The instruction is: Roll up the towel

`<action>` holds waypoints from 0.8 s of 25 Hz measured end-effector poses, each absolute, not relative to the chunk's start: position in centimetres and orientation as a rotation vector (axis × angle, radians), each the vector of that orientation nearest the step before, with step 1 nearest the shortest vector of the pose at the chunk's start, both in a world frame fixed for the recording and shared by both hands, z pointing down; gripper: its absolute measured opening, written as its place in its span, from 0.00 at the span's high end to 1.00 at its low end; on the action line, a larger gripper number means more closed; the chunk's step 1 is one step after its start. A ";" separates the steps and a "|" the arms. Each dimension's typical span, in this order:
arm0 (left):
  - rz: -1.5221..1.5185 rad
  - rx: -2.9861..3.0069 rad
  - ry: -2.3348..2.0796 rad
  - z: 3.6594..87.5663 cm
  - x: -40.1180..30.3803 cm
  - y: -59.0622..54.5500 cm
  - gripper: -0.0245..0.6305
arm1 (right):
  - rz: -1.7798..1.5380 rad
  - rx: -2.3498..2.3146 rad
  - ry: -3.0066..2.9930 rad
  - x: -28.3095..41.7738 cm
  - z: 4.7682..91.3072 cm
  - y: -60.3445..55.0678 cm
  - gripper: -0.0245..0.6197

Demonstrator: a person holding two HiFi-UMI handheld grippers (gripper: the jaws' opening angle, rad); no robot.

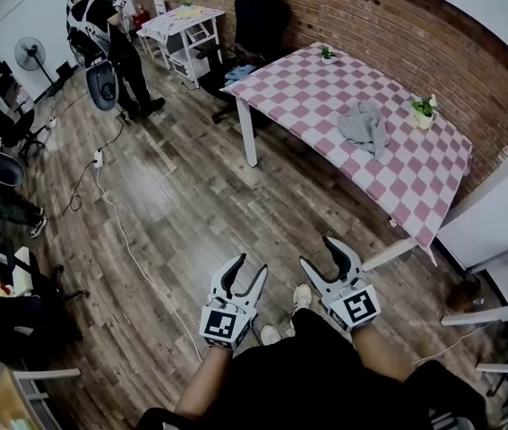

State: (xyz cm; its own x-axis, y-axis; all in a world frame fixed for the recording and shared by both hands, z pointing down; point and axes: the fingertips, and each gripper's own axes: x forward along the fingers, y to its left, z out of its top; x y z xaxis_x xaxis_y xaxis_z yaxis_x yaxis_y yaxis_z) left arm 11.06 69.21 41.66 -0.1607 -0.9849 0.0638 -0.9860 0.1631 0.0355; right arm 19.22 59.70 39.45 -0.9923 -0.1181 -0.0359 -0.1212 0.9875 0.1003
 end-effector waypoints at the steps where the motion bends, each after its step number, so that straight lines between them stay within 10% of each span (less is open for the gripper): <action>1: 0.011 1.976 -2.349 41.6 10.5 69.0 0.61 | 0.145 -0.210 3.095 18.9 39.5 59.2 0.54; 7: -0.061 1.880 -2.418 41.9 6.9 67.2 0.06 | 0.073 -0.317 3.024 16.9 39.1 55.5 0.05; 20: 0.015 1.898 -2.431 41.3 0.2 55.9 0.06 | 0.101 -0.322 3.045 10.2 39.8 43.8 0.04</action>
